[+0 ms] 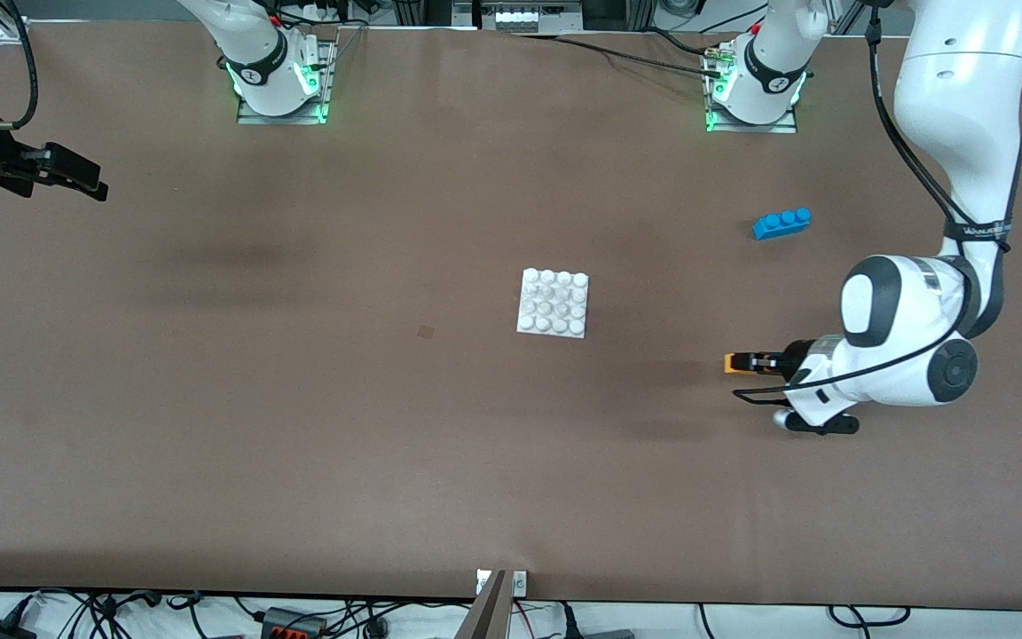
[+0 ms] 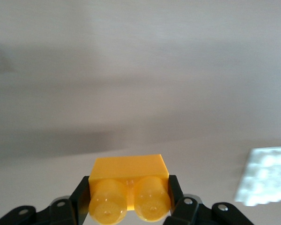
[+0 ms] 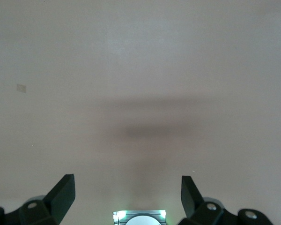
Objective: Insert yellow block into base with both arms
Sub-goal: 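Lift the yellow brick with the left gripper and carry it over the plate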
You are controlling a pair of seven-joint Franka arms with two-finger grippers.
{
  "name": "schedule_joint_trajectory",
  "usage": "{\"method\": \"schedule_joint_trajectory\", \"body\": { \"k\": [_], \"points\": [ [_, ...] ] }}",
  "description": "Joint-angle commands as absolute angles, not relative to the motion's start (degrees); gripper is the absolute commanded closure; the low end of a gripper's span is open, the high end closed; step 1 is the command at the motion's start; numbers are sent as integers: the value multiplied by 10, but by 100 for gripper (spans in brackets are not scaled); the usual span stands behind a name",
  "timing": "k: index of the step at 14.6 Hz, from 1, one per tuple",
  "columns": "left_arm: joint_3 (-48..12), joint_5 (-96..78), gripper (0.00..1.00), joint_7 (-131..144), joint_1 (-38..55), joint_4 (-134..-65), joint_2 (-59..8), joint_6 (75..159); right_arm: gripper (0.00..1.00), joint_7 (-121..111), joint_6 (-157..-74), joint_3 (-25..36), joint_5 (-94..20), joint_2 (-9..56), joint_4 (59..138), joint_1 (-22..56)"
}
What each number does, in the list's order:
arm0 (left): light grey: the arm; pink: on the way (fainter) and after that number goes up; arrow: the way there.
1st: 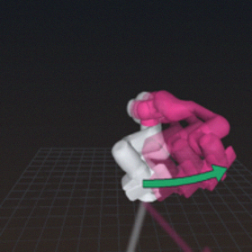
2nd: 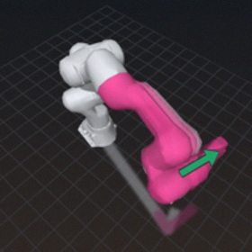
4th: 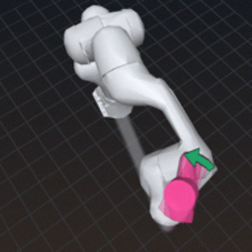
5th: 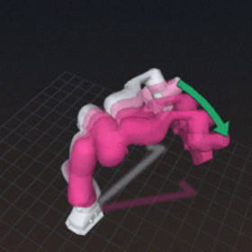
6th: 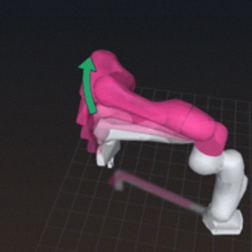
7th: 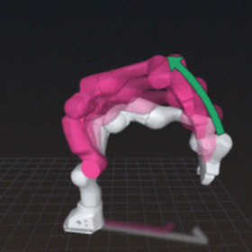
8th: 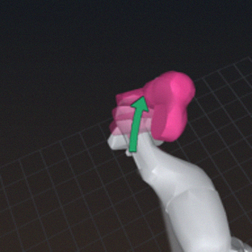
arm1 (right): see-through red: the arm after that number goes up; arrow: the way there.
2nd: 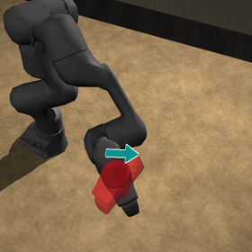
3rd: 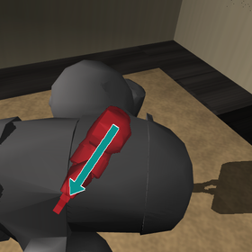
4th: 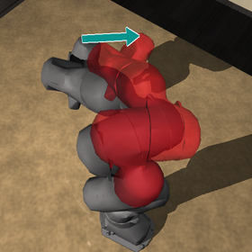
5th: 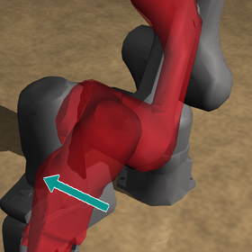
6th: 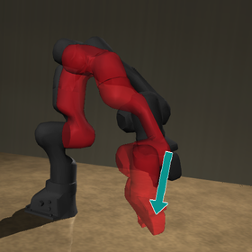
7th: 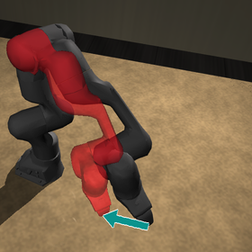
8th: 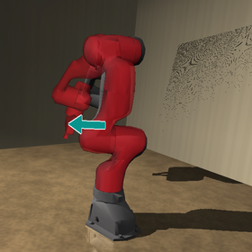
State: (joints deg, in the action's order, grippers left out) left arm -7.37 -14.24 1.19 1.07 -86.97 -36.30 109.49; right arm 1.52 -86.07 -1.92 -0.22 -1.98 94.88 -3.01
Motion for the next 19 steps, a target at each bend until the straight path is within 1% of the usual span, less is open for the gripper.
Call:
{"method": "schedule_joint_trajectory", "body": {
  "k": [1,2,3,5,8,9,11,14,15,19],
  "points": [
    [-145,-151,51,90,11,-871,-354,1087,0,11,-854,-18,-9,-16,937,-30],
    [-161,-148,51,131,24,-870,-357,1091,0,11,-854,-19,-9,-16,936,-29],
    [-163,-151,51,172,47,-869,-360,1098,0,11,-854,-23,-9,-17,937,-29],
    [-163,-152,51,229,89,-874,-367,1132,0,11,-854,-23,-8,-17,936,-26],
    [-163,-151,52,249,133,-881,-381,1154,0,11,-854,-23,-8,-17,936,-24],
    [-163,-149,54,252,141,-895,-379,1162,0,11,-853,-23,-8,-17,936,-24],
    [-164,-149,55,262,151,-919,-367,1181,0,11,-853,-23,-9,-17,937,-22],
    [-165,-147,55,265,181,-1015,-338,1282,0,11,-853,-23,-9,-17,937,-22],
    [-165,-147,55,265,185,-1029,-336,1295,0,11,-853,-23,-9,-17,937,-22],
    [-165,-146,55,263,205,-1031,-336,1297,0,11,-852,-23,-9,-17,937,-22]
  ]
}}
